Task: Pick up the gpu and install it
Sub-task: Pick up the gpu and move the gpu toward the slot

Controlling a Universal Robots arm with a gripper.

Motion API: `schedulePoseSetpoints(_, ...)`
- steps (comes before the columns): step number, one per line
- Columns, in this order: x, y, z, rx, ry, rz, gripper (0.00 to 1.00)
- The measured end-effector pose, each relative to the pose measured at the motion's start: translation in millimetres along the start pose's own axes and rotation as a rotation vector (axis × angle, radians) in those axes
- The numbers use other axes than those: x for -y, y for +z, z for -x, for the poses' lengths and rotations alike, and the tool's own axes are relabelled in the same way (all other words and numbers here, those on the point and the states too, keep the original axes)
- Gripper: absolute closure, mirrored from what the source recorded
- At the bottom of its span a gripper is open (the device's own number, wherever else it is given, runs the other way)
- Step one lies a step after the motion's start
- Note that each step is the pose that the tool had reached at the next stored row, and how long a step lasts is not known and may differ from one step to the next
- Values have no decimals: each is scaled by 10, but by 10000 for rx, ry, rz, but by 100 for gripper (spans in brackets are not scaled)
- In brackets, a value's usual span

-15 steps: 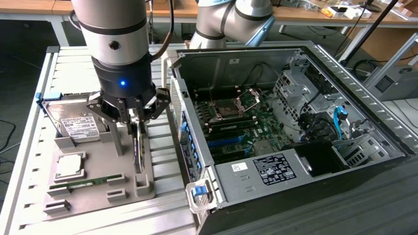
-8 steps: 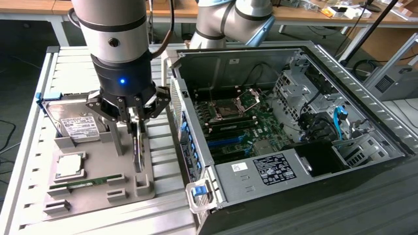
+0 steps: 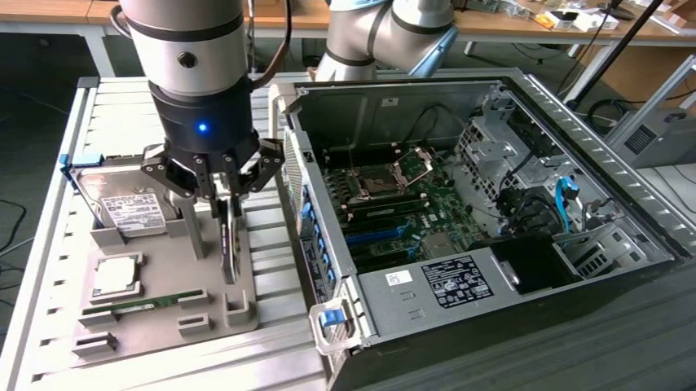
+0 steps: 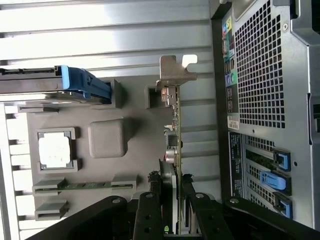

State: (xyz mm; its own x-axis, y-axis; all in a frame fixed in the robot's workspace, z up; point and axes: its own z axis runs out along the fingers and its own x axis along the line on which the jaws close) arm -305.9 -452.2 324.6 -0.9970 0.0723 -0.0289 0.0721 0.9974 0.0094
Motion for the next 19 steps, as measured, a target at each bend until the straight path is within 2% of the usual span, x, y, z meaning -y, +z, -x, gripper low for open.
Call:
schedulePoseSetpoints(5,-1,-84,2,-1,0,-1,73)
schedulePoseSetpoints(19,-2,-180,5,-1,0,-1,73)
